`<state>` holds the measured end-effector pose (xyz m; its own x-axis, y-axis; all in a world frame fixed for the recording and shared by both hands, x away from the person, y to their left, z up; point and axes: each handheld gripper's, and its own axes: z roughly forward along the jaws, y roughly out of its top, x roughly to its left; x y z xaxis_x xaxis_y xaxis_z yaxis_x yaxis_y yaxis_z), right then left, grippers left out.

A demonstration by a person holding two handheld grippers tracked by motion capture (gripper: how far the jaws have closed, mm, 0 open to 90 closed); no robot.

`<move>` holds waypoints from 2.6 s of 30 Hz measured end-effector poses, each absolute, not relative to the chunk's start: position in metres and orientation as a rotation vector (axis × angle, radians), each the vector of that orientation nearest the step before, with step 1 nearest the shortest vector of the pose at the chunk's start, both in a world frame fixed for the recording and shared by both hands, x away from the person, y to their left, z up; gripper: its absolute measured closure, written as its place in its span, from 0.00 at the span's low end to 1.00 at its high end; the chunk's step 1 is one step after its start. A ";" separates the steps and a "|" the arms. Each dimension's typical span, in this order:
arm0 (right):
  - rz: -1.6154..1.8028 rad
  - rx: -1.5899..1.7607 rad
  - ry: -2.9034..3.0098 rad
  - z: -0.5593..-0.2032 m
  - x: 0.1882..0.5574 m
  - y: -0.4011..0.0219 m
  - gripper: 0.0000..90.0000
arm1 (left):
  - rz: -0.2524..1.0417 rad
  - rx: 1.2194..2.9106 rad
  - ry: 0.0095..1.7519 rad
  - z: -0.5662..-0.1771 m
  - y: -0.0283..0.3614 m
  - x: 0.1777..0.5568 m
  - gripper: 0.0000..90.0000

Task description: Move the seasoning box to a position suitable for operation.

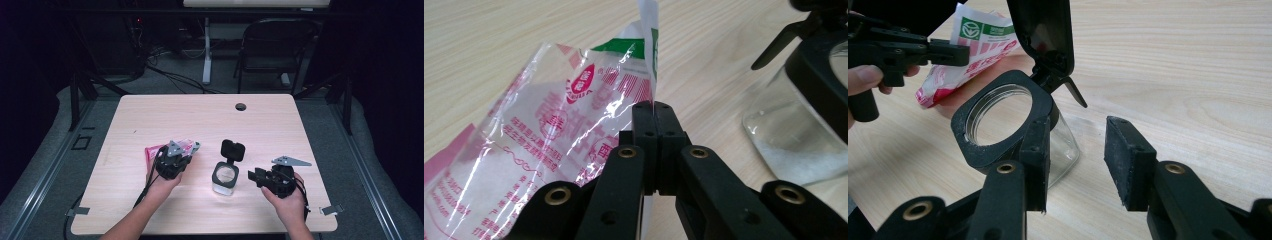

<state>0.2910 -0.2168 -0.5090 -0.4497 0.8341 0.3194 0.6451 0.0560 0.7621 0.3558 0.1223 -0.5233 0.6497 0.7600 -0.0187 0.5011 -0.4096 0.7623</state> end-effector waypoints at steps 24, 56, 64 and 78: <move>1.347 1.527 2.114 -0.510 0.291 -0.219 0.70 | 0.491 1.987 0.841 -0.466 0.135 0.333 1.00; 1.350 1.527 2.109 -0.509 0.291 -0.221 0.70 | 0.375 1.955 0.850 -0.477 0.171 0.306 1.00; 1.355 1.533 2.106 -0.510 0.292 -0.221 0.70 | 0.373 1.969 0.827 -0.483 0.161 0.305 1.00; 1.349 1.533 2.100 -0.509 0.290 -0.224 0.70 | 0.353 2.018 0.790 -0.493 0.142 0.303 0.97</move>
